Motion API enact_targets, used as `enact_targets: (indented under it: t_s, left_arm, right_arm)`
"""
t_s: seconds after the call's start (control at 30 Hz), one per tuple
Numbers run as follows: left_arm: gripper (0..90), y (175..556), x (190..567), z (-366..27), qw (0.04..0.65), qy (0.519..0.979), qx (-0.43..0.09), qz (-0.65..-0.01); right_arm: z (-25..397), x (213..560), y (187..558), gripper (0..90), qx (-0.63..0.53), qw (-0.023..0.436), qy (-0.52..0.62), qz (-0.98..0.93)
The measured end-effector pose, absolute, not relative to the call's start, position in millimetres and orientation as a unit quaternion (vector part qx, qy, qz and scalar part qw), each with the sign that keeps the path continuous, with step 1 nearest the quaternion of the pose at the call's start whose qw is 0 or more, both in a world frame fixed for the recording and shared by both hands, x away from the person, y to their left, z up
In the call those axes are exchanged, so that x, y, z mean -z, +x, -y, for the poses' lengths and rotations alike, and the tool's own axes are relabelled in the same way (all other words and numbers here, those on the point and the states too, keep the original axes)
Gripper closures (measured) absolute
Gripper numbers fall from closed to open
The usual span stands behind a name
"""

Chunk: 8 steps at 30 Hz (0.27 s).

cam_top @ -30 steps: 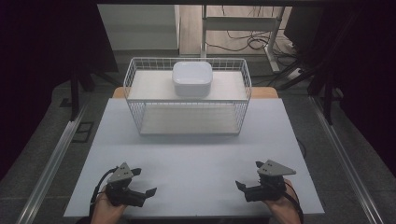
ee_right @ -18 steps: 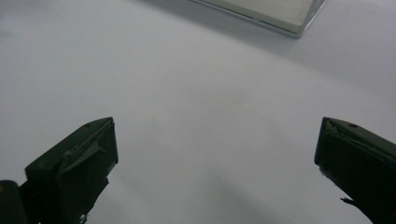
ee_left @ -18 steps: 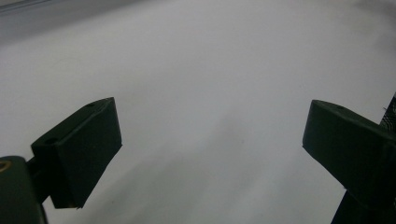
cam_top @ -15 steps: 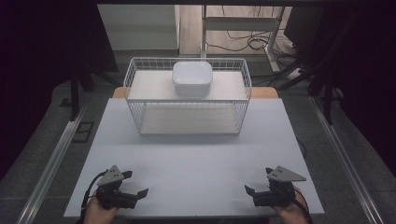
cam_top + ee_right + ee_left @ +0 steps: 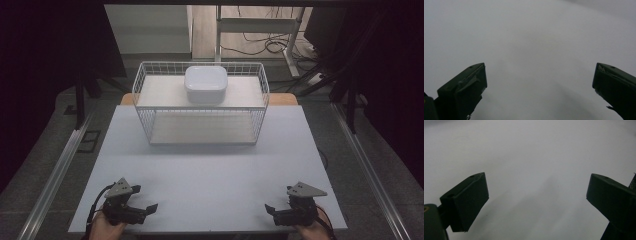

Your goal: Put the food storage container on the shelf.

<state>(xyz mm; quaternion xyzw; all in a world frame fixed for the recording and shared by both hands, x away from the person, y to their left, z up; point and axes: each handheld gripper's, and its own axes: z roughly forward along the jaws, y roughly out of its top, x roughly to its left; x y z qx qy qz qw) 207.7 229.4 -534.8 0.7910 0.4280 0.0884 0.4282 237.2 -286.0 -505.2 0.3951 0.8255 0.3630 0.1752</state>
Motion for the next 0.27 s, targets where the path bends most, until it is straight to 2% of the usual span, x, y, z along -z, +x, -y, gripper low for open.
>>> enact_targets:
  t_s: [0.27]
  left_arm:
    - [3.7, 209.7, 535.7, -228.8, 0.422, 0.789, -0.085, -0.438]
  right_arm:
    - [289.2, 505.7, 238.7, 0.0, -0.367, 0.167, 0.406, -0.82]
